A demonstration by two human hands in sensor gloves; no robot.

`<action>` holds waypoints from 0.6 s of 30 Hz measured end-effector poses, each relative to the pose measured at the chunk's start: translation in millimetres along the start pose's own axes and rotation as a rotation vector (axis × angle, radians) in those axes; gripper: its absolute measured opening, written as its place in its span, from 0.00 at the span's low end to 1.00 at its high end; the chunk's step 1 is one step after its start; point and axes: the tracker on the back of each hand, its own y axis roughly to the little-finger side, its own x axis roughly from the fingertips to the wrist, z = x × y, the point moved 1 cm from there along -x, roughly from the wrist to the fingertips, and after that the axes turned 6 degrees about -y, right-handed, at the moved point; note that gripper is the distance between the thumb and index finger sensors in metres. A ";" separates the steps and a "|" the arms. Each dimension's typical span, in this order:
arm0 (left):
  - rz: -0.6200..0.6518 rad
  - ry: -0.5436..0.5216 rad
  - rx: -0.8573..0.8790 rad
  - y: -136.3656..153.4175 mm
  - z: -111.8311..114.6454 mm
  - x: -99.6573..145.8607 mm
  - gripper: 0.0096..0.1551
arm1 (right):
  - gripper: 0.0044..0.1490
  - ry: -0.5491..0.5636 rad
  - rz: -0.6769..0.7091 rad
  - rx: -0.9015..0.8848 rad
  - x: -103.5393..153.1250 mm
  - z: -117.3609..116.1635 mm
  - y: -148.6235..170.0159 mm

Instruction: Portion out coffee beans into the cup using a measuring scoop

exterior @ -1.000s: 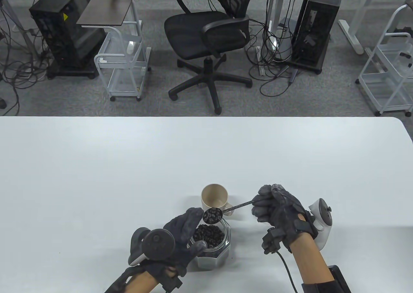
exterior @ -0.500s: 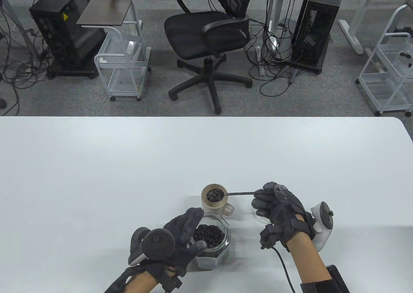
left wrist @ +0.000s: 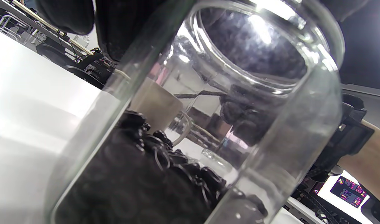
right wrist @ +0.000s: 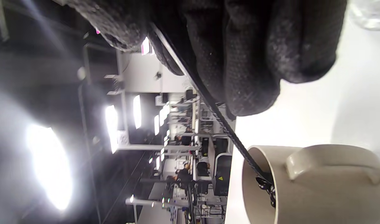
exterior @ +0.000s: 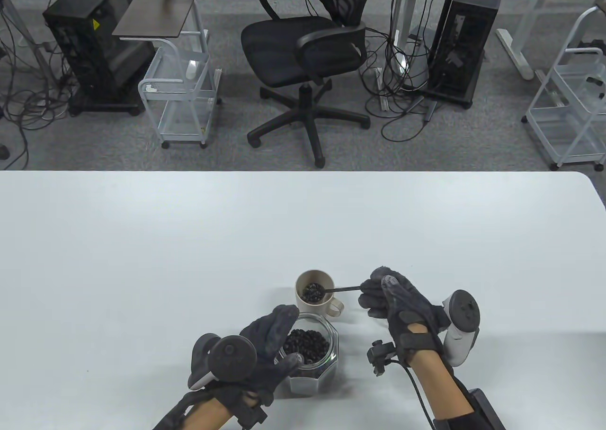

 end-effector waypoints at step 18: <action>-0.002 0.000 0.004 0.1 0.0 0.0 0.56 | 0.29 -0.239 0.551 0.696 20.1 -60.4 -46.6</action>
